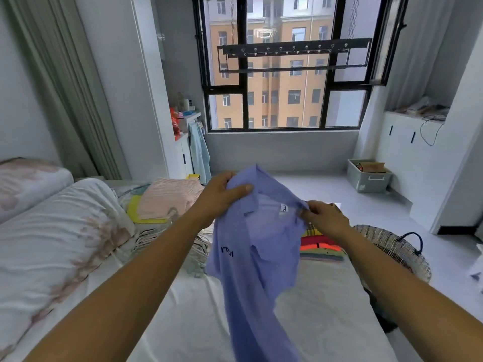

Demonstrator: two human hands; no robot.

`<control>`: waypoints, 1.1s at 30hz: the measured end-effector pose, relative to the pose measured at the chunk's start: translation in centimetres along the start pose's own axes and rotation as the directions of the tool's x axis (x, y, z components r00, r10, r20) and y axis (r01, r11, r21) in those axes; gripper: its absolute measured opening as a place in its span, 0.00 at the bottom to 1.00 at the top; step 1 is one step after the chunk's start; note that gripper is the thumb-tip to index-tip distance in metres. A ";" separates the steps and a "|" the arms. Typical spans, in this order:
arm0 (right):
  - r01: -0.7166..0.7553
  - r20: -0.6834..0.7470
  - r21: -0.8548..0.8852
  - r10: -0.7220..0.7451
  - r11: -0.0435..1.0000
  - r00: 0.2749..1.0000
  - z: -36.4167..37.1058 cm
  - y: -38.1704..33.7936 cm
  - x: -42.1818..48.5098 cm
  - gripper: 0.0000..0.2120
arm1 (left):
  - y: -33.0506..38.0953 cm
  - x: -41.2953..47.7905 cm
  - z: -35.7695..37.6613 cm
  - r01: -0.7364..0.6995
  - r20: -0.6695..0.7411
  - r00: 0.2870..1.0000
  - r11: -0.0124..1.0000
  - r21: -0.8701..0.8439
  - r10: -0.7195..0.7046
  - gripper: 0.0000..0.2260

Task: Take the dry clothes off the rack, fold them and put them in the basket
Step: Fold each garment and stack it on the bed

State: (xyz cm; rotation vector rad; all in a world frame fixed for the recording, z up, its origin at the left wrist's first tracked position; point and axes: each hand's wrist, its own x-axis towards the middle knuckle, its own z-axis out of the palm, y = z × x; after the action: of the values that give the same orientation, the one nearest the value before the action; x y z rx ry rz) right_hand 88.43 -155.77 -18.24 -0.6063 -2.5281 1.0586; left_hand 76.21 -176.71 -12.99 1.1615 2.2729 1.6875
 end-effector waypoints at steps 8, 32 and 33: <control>0.028 -0.068 0.226 -0.013 0.974 0.998 0.3 0.5 -0.1 0.23 | -1.1 -1.0 -2.4 0.008 -0.037 0.999 0.933 0.360 0.006 0.18; -0.503 0.600 -0.036 0.421 0.864 0.680 11.4 15.1 9.7 0.18 | -26.8 5.1 3.5 0.550 0.331 0.715 0.788 0.276 -0.615 0.20; -0.512 0.579 -0.087 0.461 0.855 0.672 13.1 16.8 11.1 0.13 | -29.7 5.9 4.8 0.569 0.314 0.698 0.764 0.304 -0.644 0.19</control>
State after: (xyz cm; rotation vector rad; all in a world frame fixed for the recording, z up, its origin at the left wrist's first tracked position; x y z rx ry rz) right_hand 77.23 -147.32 -37.76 -1.1321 -2.8782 1.7690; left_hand 58.91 -172.49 -37.93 0.5699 2.2116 0.9016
